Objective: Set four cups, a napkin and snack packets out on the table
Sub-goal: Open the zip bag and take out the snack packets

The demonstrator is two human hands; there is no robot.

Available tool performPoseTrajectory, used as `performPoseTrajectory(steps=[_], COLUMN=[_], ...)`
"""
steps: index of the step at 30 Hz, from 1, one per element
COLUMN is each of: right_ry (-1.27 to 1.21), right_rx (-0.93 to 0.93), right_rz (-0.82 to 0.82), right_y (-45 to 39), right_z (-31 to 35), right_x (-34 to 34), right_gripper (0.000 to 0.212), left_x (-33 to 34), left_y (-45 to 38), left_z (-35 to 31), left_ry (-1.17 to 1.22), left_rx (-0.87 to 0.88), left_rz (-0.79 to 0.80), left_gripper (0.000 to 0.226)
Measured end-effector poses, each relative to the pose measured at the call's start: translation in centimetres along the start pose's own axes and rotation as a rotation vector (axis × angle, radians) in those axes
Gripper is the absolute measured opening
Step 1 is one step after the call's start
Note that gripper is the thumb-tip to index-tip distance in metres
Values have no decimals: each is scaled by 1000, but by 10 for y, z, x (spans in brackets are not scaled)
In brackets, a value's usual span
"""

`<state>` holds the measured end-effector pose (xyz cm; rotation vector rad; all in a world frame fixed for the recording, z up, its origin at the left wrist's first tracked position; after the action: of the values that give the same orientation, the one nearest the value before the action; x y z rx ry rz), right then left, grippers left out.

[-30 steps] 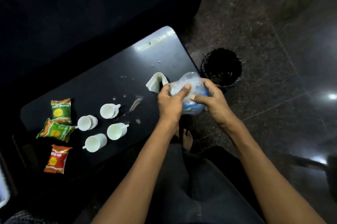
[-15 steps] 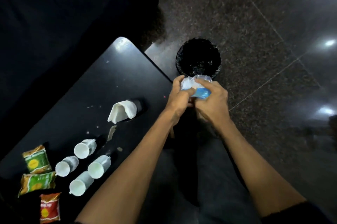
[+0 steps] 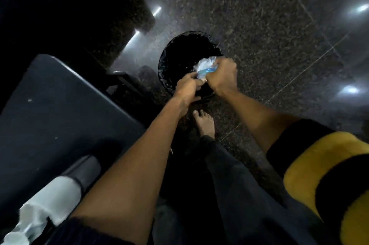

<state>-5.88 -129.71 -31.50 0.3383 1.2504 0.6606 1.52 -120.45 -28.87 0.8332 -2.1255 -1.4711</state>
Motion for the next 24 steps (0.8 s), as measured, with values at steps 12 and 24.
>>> performPoseTrajectory(steps=[12, 24], right_ry=[477, 226], right_rx=[-275, -374], right_rz=[591, 444], right_y=[-11, 42], right_z=[9, 62], right_x=[91, 8], right_gripper=[67, 27], left_x=[-29, -61], left_y=[-80, 23], left_z=[37, -6], left_ry=[-590, -580], left_rx=[11, 114], left_rz=[-120, -204], left_gripper=[34, 28])
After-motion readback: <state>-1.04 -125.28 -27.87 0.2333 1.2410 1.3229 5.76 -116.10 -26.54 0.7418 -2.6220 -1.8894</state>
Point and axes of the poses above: each hand's wrist, its own y-axis away from the middle knuckle, its own x-axis out of the palm, z = x × y, the point moved 1 cm from there along -y, towards the middle knuckle, and after that the axes turned 6 degrees about y, right-handed, at the moved point
